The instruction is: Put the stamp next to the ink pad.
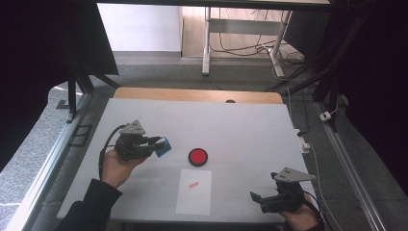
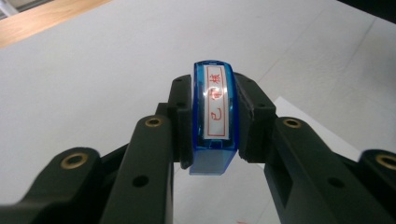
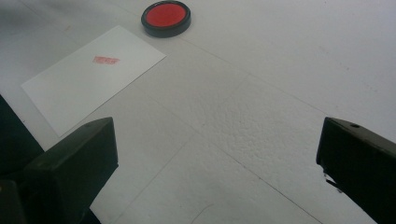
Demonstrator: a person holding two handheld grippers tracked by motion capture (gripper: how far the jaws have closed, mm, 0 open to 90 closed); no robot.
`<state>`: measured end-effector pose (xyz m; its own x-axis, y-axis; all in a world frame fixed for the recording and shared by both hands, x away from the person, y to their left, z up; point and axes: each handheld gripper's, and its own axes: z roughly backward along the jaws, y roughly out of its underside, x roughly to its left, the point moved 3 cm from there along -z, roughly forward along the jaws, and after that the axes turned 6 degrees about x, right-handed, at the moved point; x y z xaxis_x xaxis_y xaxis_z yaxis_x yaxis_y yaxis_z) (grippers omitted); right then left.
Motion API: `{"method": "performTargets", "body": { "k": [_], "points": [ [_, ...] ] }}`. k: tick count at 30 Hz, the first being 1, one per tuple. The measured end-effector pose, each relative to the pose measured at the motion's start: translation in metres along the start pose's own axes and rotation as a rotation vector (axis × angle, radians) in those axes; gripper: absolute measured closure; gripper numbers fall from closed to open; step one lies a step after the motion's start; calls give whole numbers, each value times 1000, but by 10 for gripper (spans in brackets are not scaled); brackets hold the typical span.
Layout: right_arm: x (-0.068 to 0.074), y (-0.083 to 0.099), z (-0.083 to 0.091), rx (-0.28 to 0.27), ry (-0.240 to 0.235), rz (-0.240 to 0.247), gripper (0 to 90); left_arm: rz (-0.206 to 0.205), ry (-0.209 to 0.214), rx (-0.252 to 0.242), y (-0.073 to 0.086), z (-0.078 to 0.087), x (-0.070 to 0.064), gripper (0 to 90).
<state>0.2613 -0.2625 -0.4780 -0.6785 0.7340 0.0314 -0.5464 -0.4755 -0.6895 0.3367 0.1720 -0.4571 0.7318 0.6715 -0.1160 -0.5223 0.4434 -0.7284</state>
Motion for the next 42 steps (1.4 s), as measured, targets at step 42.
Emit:
{"method": "performTargets", "body": {
  "k": [42],
  "points": [
    [2, 0, -2, 18, 4, 15, 0, 83, -119, 153, 38, -41, 38, 704]
  ]
}}
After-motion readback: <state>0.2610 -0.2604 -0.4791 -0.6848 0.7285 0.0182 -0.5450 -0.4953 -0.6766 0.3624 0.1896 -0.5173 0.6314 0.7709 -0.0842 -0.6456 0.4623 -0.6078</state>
